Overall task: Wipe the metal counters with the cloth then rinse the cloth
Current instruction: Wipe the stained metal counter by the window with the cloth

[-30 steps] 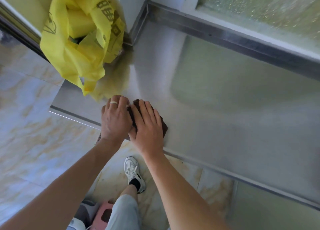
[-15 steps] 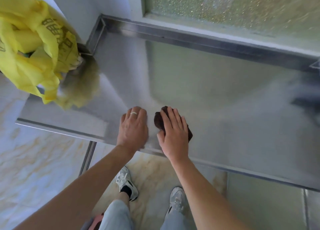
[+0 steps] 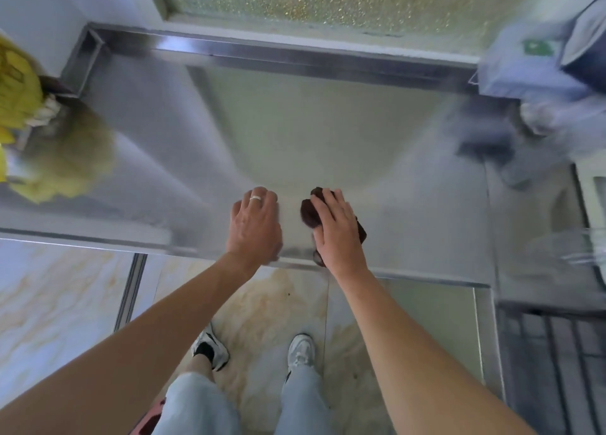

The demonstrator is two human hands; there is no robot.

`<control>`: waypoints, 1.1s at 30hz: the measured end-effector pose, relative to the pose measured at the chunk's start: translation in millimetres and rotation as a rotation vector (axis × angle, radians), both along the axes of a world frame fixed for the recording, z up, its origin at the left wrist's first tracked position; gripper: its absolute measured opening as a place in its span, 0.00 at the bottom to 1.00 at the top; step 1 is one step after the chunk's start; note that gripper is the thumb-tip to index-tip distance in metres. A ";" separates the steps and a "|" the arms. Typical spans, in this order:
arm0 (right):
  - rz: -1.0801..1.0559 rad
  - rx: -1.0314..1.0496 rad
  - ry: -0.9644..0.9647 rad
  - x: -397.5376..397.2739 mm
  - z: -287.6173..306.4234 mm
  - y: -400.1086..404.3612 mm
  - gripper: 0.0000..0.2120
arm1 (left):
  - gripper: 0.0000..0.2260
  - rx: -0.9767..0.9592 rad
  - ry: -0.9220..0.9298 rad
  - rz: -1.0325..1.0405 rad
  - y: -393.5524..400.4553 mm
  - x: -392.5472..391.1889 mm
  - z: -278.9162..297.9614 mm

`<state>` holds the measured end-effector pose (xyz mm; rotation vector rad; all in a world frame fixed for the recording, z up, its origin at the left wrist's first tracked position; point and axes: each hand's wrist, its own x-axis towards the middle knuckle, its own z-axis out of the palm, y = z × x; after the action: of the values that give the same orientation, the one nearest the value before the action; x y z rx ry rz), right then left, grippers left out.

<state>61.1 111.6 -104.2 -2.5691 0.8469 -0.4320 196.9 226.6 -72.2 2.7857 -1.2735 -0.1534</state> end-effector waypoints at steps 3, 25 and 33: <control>-0.114 0.029 -0.081 -32.8 18.3 -27.0 0.25 | 0.16 -0.029 0.006 -0.007 -14.2 -22.3 7.2; -0.249 0.131 0.068 20.0 6.6 59.6 0.33 | 0.13 -0.125 0.066 0.010 9.1 9.1 -9.2; 0.232 0.186 0.042 90.0 9.6 88.9 0.26 | 0.13 -0.288 0.125 0.104 42.8 57.9 1.7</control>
<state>151.1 200.6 -94.6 -2.4716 0.5638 -0.2194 254.8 269.4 -70.5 2.5457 -1.0284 -0.1240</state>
